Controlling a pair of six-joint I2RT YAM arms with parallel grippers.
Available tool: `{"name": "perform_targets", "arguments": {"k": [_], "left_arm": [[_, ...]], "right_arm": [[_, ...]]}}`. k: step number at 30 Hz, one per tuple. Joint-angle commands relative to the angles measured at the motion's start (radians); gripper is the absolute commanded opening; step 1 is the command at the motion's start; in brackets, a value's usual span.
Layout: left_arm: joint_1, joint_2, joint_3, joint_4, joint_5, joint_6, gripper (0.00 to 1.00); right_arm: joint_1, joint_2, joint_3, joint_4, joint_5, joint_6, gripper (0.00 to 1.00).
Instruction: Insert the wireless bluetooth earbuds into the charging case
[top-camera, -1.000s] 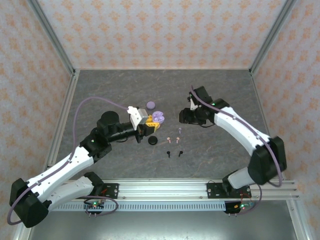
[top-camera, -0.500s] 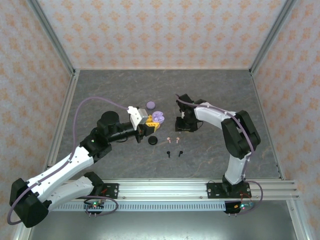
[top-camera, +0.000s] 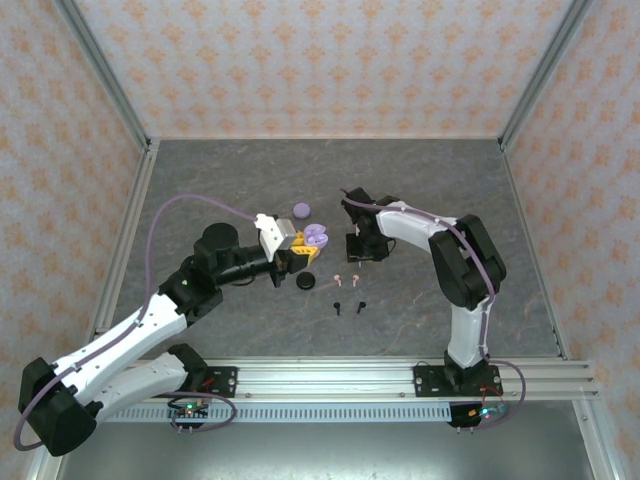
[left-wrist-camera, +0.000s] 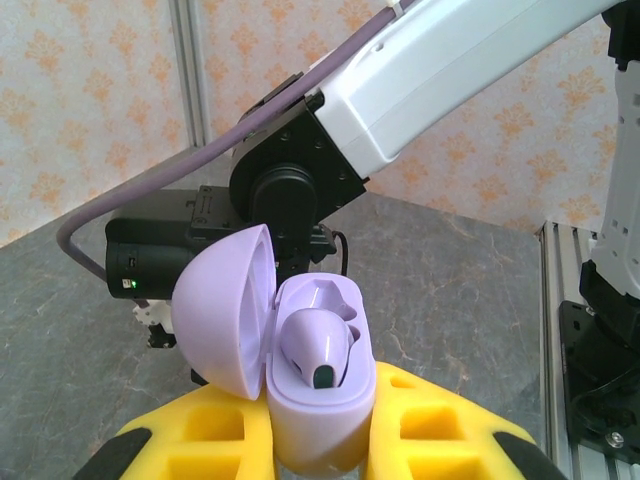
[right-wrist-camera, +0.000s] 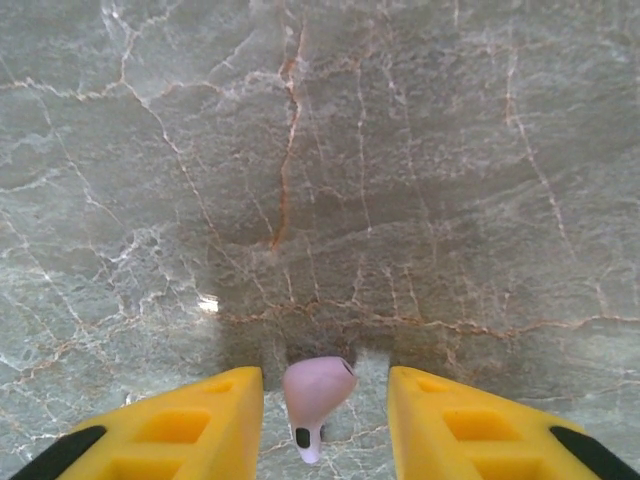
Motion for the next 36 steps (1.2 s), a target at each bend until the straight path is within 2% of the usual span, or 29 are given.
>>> {"name": "perform_targets", "arguments": {"k": [1,10,16,21,27,36], "left_arm": [[-0.006,-0.019,-0.010,0.007,-0.018,0.015,0.00],[-0.006,-0.019,-0.005,0.001,-0.021,0.020,0.00],[-0.006,-0.018,-0.004,0.001,-0.021,0.019,0.00],[-0.006,-0.006,-0.008,0.018,-0.017,0.009,0.00],[-0.006,0.033,-0.022,0.086,-0.018,-0.028,0.00],[-0.008,0.152,-0.007,0.153,-0.041,-0.066,0.00]], "right_arm": [[0.009,0.029,0.033,-0.032,0.039,-0.013,0.35],[0.011,0.055,0.046,-0.016,0.038,-0.027,0.25],[0.011,-0.006,0.021,0.006,0.034,-0.031,0.21],[0.012,-0.133,-0.019,0.021,0.043,-0.028,0.21],[0.013,-0.357,-0.099,0.059,0.029,-0.013,0.21],[0.050,-0.675,-0.168,0.111,0.002,-0.016,0.21]]}}
